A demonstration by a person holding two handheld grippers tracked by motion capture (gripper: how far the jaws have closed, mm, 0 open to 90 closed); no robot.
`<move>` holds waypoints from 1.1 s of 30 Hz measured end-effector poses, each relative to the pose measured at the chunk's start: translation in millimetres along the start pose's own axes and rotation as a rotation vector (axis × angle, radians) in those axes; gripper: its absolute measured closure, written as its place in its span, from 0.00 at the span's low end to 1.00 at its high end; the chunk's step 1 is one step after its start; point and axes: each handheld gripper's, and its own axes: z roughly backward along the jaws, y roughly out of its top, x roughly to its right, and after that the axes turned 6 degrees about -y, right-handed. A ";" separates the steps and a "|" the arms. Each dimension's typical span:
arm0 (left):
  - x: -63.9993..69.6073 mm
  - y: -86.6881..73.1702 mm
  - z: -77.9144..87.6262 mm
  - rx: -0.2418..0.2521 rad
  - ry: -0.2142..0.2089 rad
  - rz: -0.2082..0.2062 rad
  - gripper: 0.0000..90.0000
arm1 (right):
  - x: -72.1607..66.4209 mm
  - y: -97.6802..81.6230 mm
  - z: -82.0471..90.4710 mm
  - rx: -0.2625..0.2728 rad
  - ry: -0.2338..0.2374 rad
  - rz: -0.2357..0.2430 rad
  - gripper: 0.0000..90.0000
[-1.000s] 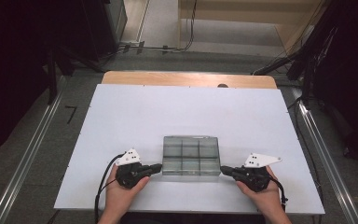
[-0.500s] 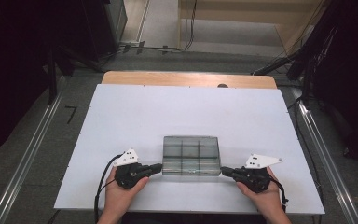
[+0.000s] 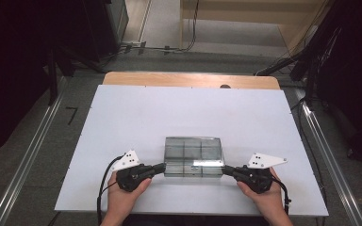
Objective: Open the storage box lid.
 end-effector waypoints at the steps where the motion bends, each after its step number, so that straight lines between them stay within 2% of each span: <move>1: 0.8 1.2 -0.3 0.011 0.001 -0.003 1.00 | -0.5 2.6 1.2 0.011 -0.007 0.002 0.99; 6: 1.9 5.8 -3.3 0.051 -0.007 -0.015 1.00 | 0.7 8.0 4.1 0.036 -0.021 -0.008 0.98; 12: -0.4 8.8 -5.0 0.071 -0.006 -0.015 1.00 | 2.6 15.1 4.1 0.052 -0.041 -0.004 0.98; 15: 0.0 9.2 -4.2 0.080 0.006 -0.016 0.98 | 3.3 17.6 4.6 0.056 -0.032 -0.015 0.99; 19: 0.7 12.0 -1.1 0.087 0.026 -0.019 0.76 | 4.1 22.5 6.2 0.061 -0.032 -0.014 0.99; 20: 0.6 13.1 -0.3 0.086 0.030 -0.022 0.72 | 4.3 23.7 6.5 0.062 -0.034 -0.010 0.99; 21: 0.5 14.3 0.4 0.083 0.031 -0.023 0.72 | 4.3 23.7 6.5 0.062 -0.034 -0.010 0.99; 22: 0.0 15.4 1.0 0.082 0.037 -0.025 0.61 | 4.6 26.6 7.0 0.069 -0.033 -0.011 0.98; 23: -0.9 16.4 1.7 0.078 0.039 -0.025 0.61 | 4.6 26.6 7.0 0.069 -0.033 -0.011 0.98; 30: -10.1 24.8 0.0 0.086 0.069 -0.011 0.29 | 6.3 36.4 7.0 0.077 -0.037 0.006 0.99; 33: -13.1 29.5 -2.2 0.076 0.057 -0.015 0.19 | 7.9 40.1 7.1 0.082 -0.041 0.005 0.99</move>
